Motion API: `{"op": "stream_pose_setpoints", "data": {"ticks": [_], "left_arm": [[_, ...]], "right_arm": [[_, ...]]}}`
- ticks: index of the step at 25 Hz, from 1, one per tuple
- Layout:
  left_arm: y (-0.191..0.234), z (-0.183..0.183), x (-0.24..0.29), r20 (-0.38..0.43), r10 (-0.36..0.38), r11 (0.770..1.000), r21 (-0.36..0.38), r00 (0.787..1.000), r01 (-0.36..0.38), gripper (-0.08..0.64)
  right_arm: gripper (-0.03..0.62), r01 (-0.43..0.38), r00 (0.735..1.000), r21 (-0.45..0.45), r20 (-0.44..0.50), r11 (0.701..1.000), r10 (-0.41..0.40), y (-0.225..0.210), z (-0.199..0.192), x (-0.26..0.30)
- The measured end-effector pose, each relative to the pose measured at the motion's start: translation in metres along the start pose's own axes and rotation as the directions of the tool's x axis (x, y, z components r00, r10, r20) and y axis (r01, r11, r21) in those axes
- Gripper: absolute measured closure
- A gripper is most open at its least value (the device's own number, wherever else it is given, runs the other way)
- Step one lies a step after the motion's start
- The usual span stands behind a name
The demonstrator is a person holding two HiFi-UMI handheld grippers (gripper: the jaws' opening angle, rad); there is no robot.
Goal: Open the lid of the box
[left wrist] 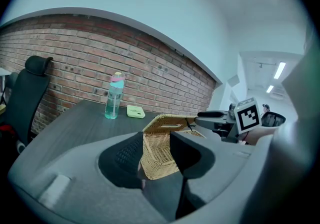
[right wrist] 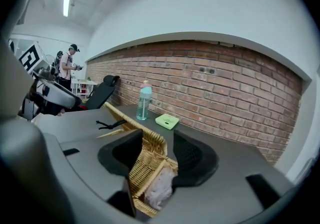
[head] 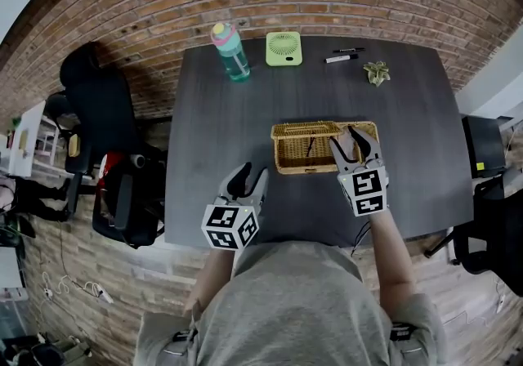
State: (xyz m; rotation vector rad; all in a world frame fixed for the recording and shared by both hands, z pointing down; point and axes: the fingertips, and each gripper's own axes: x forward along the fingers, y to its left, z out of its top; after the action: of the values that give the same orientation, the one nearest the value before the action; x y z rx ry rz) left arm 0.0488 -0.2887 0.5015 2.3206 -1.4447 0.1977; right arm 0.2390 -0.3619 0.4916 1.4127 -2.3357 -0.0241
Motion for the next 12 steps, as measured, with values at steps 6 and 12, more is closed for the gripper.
{"op": "stream_pose_setpoints", "data": {"ticks": [6,12], "left_arm": [[0.001,-0.001,0.0,-0.002,0.005,1.0,-0.004,1.0,-0.005,0.397],[0.003,-0.001,0.001,-0.003,0.009,1.0,-0.009,1.0,-0.009,0.397]], "right_arm": [[0.402,0.0,1.0,0.001,0.019,1.0,0.0,-0.007,0.008,0.008],[0.405,-0.004,0.999,-0.005,0.032,1.0,0.004,-0.014,0.017,0.017]]}}
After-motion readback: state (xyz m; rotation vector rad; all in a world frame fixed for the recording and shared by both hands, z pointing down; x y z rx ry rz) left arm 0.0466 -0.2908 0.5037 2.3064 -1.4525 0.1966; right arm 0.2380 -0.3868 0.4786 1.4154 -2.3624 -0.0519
